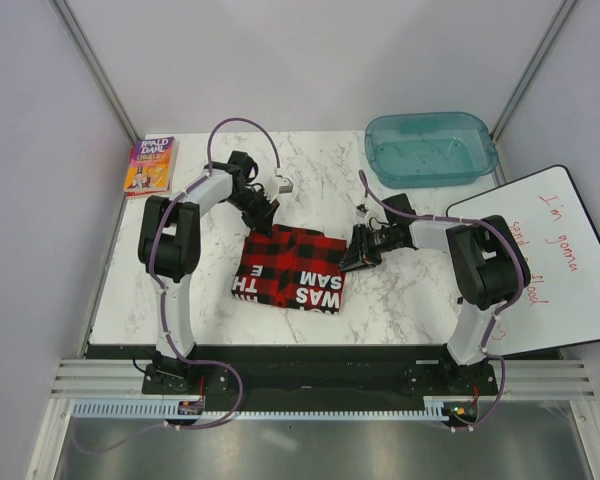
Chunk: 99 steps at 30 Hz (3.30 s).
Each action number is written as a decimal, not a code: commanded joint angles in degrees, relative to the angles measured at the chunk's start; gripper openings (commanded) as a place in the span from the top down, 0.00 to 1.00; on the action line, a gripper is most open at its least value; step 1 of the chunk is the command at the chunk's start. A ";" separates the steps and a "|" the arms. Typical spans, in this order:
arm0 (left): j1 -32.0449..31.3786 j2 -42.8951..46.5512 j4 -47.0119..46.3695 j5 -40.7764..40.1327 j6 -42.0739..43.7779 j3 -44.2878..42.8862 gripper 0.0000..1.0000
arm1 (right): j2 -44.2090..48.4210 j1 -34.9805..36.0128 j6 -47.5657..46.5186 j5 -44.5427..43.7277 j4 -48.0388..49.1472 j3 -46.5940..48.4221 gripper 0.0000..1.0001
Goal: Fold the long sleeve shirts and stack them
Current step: Fold the shirt
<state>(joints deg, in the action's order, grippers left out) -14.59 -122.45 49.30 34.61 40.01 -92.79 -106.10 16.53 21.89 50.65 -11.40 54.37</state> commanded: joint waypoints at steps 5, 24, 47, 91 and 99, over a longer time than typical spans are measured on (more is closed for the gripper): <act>0.09 1.87 0.62 1.43 -1.86 0.60 0.76 | -1.74 0.17 -1.05 -1.79 -0.90 -0.05 0.70; 0.18 2.31 0.45 1.60 -2.57 1.12 0.75 | -2.00 0.87 1.48 -0.64 -0.12 2.06 0.64; 0.79 3.62 -0.52 -0.24 -3.09 1.21 0.72 | -0.33 1.13 -1.58 -1.96 -7.14 5.57 1.00; 0.53 6.90 0.98 1.78 -5.56 -2.12 0.93 | -7.27 0.08 -27.42 -18.48 -30.08 30.35 0.93; 1.14 3.89 -1.13 -6.29 -7.92 3.40 0.98 | -5.96 -1.07 -30.15 -19.90 -34.74 36.86 0.76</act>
<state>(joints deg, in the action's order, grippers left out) -13.93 -118.24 49.47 33.12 36.18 -92.18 -113.84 15.88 -5.48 31.11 -42.70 87.15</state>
